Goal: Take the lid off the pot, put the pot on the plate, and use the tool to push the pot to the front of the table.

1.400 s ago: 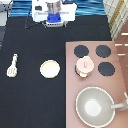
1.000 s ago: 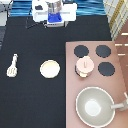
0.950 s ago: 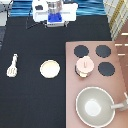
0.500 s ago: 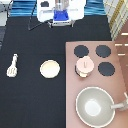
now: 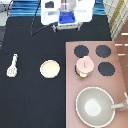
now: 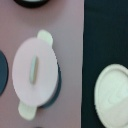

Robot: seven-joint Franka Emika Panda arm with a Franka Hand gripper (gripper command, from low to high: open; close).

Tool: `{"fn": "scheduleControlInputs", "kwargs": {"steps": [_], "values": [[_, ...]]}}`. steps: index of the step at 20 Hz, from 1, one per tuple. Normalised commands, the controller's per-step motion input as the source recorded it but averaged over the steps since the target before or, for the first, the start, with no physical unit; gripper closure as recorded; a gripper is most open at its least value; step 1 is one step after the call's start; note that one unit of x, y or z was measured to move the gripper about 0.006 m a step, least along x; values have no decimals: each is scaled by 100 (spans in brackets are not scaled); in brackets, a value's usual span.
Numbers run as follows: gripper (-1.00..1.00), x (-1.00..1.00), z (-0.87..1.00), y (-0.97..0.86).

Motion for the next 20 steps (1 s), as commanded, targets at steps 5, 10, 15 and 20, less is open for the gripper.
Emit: {"fn": "scheduleControlInputs", "kwargs": {"steps": [5,10,15,20], "values": [[-100,85,0,69],[-100,61,-23,78],[-100,46,-35,54],[-100,43,-43,32]]}}
